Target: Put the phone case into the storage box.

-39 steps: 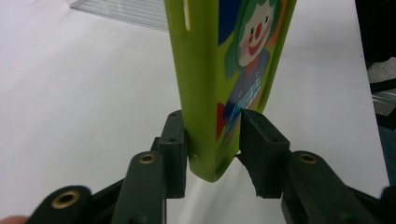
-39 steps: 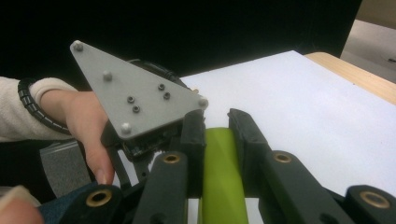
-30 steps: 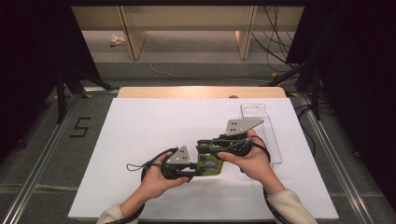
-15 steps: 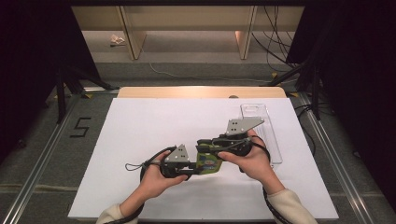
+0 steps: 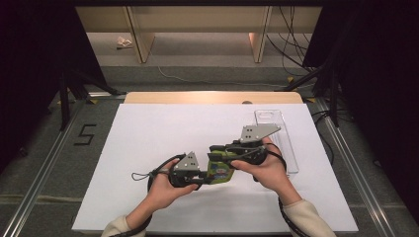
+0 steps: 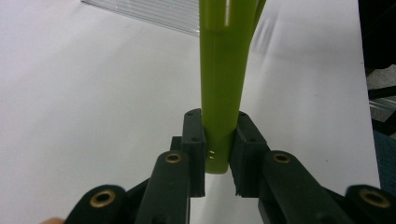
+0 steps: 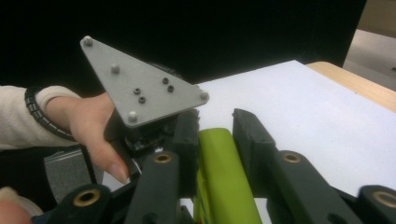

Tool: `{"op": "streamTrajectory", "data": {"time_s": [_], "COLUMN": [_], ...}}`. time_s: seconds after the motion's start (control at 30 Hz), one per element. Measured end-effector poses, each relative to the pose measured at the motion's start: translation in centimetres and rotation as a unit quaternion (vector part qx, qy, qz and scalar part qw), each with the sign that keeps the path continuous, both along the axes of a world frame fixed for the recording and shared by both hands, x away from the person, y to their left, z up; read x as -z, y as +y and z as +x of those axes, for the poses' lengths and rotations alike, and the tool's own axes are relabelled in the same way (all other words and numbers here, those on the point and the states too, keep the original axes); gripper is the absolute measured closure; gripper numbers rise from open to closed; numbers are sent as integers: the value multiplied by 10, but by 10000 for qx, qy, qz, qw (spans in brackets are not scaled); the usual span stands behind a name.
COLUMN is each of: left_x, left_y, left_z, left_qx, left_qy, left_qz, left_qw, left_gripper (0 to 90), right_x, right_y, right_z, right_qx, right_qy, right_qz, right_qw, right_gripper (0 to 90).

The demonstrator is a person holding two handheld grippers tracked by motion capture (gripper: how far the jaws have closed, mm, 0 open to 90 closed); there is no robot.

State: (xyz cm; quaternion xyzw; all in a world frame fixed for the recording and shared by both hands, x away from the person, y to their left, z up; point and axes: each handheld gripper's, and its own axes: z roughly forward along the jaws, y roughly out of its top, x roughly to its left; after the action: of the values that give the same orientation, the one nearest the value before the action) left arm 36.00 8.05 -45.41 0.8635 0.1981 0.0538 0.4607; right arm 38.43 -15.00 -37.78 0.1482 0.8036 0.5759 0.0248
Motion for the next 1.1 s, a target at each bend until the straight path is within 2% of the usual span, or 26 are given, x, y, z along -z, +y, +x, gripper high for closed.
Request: {"op": "streamTrajectory", "data": {"time_s": [0.13,0.37,0.63,0.9,1.1], "left_x": [-2,-2,-4,-5,-5], "left_y": [1,0,1,3,5], "left_z": [0,-1,-1,0,1], "left_qx": [-33,-92,-170,-329,-469], "left_qy": [-9,-23,-34,-25,-22], "left_qz": [-1,10,3,-17,-11], "left_qw": [10000,10000,9999,9995,9989], "left_gripper": [778,779,779,779,778], "right_x": [0,3,6,9,11], "right_y": [0,0,1,-1,-1], "right_z": [0,2,3,4,5], "right_qx": [91,448,723,949,1031], "right_qy": [-52,-293,-387,-384,-401], "right_qz": [31,17,123,263,214], "right_qw": [9999,9986,9966,9944,9936], "right_gripper": [638,385,198,150,94]}}
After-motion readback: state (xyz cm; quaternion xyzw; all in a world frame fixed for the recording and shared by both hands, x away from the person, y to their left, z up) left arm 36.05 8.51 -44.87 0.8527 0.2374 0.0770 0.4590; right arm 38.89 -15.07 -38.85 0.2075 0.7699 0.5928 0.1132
